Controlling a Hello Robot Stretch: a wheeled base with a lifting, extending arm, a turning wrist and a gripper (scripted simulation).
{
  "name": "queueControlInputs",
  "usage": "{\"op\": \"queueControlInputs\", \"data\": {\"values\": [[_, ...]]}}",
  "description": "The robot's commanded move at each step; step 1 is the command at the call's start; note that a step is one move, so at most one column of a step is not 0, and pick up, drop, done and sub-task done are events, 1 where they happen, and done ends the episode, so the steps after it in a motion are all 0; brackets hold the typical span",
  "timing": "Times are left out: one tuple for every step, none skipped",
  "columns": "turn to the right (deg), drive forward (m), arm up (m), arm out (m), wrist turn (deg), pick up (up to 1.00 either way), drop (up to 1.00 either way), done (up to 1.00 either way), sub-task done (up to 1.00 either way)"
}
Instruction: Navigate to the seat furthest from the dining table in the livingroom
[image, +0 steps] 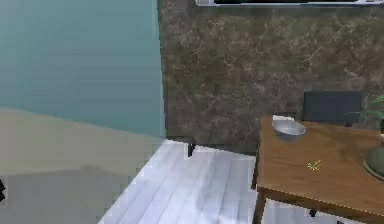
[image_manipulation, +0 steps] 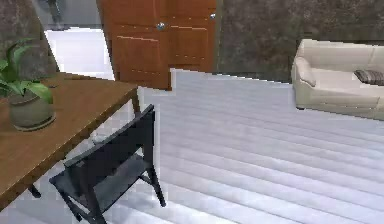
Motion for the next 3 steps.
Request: {"op": "queueControlInputs", "data": {"values": [[-33.0, 0.0, 0.0, 0.0, 0.0, 0.0, 0.0, 0.0, 0.0], [0.0, 0.1, 0.0, 0.0, 0.0, 0.0, 0.0, 0.0, 0.0], [45.0, 0.0, 0.0, 0.0, 0.0, 0.0, 0.0, 0.0, 0.0]]}}
